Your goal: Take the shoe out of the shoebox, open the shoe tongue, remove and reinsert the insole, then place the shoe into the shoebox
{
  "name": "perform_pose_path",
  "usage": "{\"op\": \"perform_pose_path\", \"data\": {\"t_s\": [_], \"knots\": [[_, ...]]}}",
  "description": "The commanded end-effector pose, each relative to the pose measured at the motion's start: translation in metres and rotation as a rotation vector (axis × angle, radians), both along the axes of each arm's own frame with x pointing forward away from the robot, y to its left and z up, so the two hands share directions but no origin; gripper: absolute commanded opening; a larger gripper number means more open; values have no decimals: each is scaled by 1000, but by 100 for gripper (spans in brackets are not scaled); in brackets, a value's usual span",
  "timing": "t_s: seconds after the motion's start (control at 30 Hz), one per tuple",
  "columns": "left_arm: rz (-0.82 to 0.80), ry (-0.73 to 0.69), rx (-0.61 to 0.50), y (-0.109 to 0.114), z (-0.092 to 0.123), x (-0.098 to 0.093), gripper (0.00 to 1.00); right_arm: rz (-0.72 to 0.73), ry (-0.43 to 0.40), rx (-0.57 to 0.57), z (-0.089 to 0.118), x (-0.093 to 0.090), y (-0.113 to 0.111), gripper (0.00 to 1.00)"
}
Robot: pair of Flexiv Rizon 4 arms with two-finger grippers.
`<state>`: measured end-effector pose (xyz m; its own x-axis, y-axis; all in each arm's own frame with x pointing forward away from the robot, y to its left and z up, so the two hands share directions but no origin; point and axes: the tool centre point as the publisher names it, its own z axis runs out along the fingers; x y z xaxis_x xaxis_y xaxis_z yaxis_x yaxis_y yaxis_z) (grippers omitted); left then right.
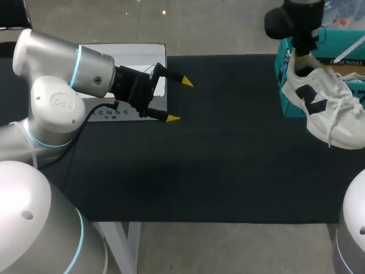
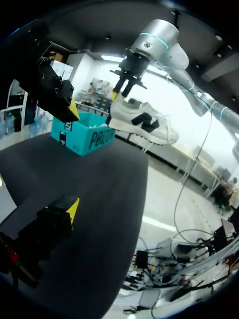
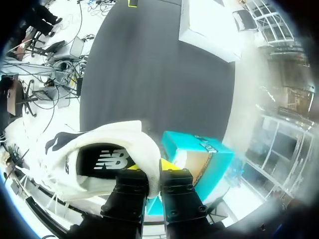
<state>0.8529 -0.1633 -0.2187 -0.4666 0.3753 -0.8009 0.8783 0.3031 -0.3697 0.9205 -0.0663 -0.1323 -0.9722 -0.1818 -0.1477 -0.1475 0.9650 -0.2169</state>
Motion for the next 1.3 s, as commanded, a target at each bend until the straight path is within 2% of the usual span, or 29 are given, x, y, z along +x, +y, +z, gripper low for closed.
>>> {"op": "perform_pose_path", "data": {"t_s": [0.03, 0.47, 0.57, 0.6, 0.63, 0.7, 0.77, 0.83, 0.97, 1.1, 1.17, 1.23, 1.3], "knots": [[0, -1, 2, 1, 0, 0, 100, 44, -24, 49, 5, -7, -17, 0], [0, -1, 2, 1, 0, 0, 100, 44, -24, 49, 5, -7, -17, 0], [0, -1, 2, 1, 0, 0, 100, -217, -117, 21, 11, 6, -20, 0], [0, -1, 2, 1, 0, 0, 100, -308, -138, 51, 13, 12, -23, 0], [0, -1, 2, 1, 0, 0, 100, -373, -149, 82, 15, 16, -24, 0], [0, -1, 2, 1, 0, 0, 100, -558, -173, 39, 18, 26, -29, 0], [0, -1, 2, 1, 0, 0, 100, -661, -211, 75, 26, 35, -32, 0], [0, -1, 2, 1, 0, 0, 100, -770, -235, 53, 30, 47, -39, 0], [0, -1, 2, 1, 0, 0, 100, -942, -241, 96, 35, 69, -61, 0], [0, -1, 2, 1, 0, 0, 100, -1059, -213, 131, 35, 90, -90, 0], [0, -1, 2, 1, 0, 0, 100, -1108, -183, 181, 32, 102, -107, 0], [0, -1, 2, 1, 0, 0, 100, -1164, -167, 184, 30, 113, -125, 0], [0, -1, 2, 1, 0, 0, 100, -1173, -111, 263, 25, 126, -141, 0]]}}
